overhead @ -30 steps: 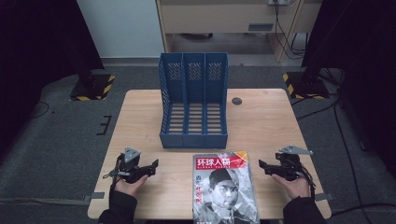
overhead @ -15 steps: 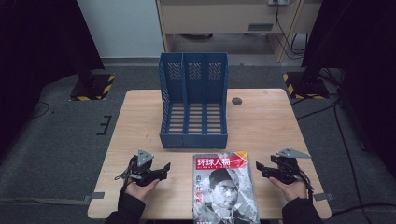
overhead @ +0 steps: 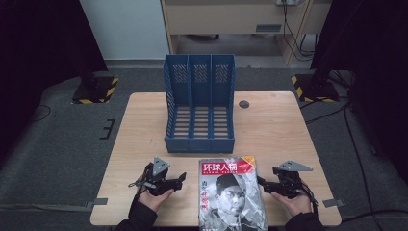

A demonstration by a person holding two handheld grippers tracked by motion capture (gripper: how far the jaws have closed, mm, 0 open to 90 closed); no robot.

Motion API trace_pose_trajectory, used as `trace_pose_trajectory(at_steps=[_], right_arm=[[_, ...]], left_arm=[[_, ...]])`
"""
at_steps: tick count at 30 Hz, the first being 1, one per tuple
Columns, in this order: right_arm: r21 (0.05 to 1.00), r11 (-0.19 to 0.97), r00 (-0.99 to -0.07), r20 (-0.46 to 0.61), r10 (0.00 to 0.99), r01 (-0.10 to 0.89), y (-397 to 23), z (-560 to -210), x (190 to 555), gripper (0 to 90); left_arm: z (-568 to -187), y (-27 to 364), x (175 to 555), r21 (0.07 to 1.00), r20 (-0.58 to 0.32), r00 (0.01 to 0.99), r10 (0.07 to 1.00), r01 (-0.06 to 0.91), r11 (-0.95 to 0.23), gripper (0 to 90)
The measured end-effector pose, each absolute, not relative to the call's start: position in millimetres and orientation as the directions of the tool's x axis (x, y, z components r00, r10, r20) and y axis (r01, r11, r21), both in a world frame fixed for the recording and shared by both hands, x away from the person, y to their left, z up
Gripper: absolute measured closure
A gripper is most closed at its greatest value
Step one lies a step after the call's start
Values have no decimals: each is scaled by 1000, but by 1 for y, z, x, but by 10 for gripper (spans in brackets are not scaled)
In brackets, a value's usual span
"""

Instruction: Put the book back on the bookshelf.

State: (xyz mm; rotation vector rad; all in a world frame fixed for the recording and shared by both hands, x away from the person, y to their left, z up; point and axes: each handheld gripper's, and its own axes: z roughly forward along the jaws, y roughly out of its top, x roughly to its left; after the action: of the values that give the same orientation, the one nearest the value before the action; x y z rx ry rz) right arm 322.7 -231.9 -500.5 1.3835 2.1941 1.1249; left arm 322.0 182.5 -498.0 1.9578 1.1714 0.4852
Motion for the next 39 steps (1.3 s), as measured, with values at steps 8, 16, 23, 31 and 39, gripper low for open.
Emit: trace_pose_trajectory(at_steps=[8,16,23,31,39], right_arm=[[750,226,-498,155,853,621,-227,-504,322,253],[727,260,-525,159,836,635,-215,-509,319,259],[714,271,-528,161,834,646,-213,-513,320,258],[706,287,-539,158,827,648,-209,-517,319,302],[703,290,-548,169,819,650,-208,-519,320,343]], left_arm=[[-503,169,322,773,-75,531,844,566,-287,223],[-509,162,322,758,-71,555,829,570,-317,218],[-518,147,320,728,-70,582,810,585,-357,214],[-527,126,318,705,-65,622,780,582,-405,216],[-529,119,317,707,-75,636,768,577,-409,212]])
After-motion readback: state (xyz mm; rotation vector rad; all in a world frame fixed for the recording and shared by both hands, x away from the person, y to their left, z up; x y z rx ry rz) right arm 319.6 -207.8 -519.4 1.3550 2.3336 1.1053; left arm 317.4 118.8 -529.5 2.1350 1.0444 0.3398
